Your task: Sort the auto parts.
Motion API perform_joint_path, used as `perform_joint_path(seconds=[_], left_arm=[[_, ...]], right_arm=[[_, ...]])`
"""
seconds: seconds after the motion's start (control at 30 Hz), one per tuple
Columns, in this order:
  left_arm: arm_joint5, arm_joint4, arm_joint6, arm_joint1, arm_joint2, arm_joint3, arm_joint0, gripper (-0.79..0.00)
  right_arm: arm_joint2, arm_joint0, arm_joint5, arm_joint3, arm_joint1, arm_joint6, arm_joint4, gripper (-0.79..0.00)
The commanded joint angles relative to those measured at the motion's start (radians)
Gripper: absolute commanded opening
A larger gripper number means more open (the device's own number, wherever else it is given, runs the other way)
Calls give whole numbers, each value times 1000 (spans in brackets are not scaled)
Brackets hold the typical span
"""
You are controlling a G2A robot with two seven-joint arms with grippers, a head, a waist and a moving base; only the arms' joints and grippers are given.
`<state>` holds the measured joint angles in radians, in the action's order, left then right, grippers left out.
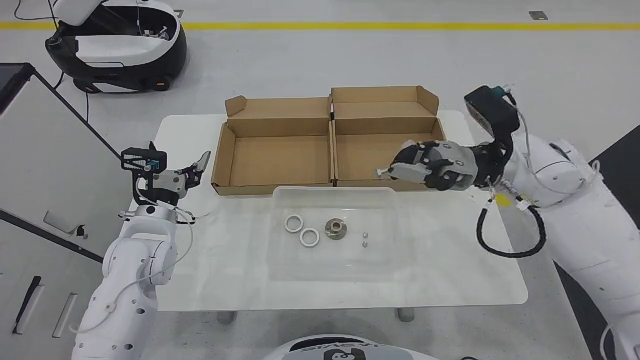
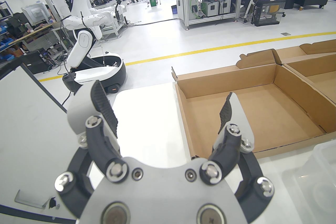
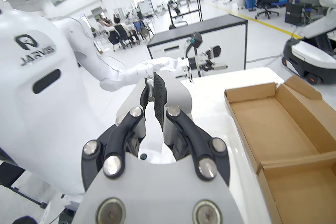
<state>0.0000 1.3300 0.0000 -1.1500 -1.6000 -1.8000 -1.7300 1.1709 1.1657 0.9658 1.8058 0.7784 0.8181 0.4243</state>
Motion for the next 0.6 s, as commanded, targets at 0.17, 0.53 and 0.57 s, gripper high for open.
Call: perform_joint_path(seconds=[0.17,0.53,0.57], left_arm=[[0,0,0,0,0,0,0,0],[0,0,0,0,0,0,0,0],[0,0,0,0,0,0,0,0]], right_arm=[[-28,-31,46,53,5,-10,213,-785],[-93,-133,46,169,63,-10,460,-785],[-101,-142,46,174,71,-10,471,-785]])
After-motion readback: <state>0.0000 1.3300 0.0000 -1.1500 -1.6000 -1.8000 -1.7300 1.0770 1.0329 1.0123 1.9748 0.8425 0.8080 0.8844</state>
